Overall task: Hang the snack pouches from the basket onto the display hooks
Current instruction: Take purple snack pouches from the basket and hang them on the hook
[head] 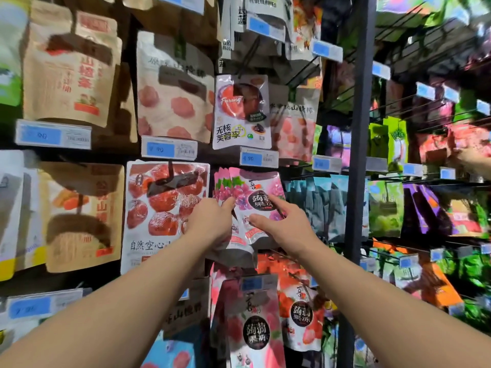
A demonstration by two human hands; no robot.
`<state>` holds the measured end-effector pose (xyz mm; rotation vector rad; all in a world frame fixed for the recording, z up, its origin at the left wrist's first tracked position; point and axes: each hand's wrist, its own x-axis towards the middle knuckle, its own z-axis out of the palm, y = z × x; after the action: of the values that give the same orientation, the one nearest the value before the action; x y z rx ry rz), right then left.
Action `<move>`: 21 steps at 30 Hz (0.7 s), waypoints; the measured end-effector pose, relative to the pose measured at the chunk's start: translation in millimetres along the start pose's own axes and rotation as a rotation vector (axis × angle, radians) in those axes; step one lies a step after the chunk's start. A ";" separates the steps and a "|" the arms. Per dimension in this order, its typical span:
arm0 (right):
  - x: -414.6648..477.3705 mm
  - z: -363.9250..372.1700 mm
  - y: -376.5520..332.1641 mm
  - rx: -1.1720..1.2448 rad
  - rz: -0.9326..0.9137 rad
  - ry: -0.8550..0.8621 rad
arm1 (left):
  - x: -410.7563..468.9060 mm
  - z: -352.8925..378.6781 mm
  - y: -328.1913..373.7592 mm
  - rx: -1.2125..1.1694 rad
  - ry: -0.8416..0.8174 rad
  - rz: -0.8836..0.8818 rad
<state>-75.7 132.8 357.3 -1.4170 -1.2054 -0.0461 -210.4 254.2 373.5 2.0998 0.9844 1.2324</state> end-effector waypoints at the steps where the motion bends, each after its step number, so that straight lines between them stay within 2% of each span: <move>1: 2.1 0.2 0.3 -0.012 -0.003 0.003 | 1.5 1.1 -1.7 -0.002 0.001 -0.010; 13: -7.3 6.9 23.1 0.031 -0.045 0.104 | -2.4 11.8 -12.7 -0.052 -0.003 0.003; 21: 13.6 2.8 10.7 0.009 -0.002 0.061 | 8.9 4.0 -2.7 -0.044 0.001 0.001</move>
<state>-64.1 145.9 357.7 -1.3973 -1.1553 -0.0845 -204.8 262.5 374.4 2.0666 0.9485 1.2449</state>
